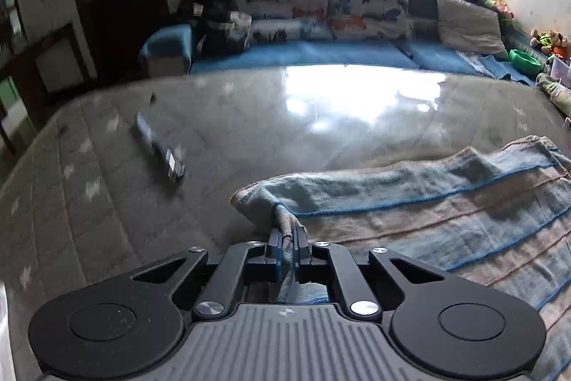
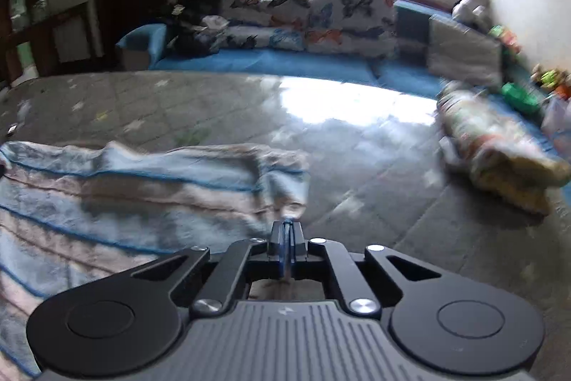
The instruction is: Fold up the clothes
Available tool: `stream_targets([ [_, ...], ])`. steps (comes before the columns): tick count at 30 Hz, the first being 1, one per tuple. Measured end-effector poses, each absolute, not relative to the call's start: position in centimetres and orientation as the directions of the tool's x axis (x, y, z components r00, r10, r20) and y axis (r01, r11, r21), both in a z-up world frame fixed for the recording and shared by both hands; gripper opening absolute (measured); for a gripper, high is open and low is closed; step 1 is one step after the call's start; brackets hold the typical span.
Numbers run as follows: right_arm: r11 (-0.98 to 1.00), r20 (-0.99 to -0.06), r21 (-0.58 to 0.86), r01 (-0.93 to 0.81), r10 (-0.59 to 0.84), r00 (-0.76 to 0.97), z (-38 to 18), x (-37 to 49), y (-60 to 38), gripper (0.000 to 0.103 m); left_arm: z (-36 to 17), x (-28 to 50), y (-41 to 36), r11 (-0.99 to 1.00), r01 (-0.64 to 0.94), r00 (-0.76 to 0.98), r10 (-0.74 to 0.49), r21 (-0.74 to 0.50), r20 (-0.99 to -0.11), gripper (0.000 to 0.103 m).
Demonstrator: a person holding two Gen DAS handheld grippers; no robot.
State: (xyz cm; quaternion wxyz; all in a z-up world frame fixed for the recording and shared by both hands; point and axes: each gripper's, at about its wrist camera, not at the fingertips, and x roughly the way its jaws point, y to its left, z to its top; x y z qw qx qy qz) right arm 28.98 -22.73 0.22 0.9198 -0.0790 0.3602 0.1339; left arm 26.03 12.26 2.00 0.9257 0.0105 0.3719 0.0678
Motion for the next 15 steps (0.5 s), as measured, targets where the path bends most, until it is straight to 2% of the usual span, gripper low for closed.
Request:
stream_targets([
  [9, 0.946, -0.687, -0.044, -0.322, 0.205, 0.698, 2.2, 27.6, -24.2, 0.007, 2.8, 25.7, 12.7, 0.993, -0.115, 0.745, 0.089, 0.004, -0.661, 0.011],
  [12, 0.932, -0.693, -0.026, -0.363, 0.244, 0.678, 2.9, 24.6, -24.6, 0.007, 3.6, 23.7, 13.0, 0.993, -0.115, 0.753, 0.076, -0.017, -0.654, 0.015],
  [15, 0.905, -0.716, 0.003, -0.425, 0.299, 0.631, 2.7, 20.8, -24.5, 0.007, 4.0, 20.6, 13.2, 0.992, -0.112, 0.752, 0.047, -0.058, -0.657, 0.023],
])
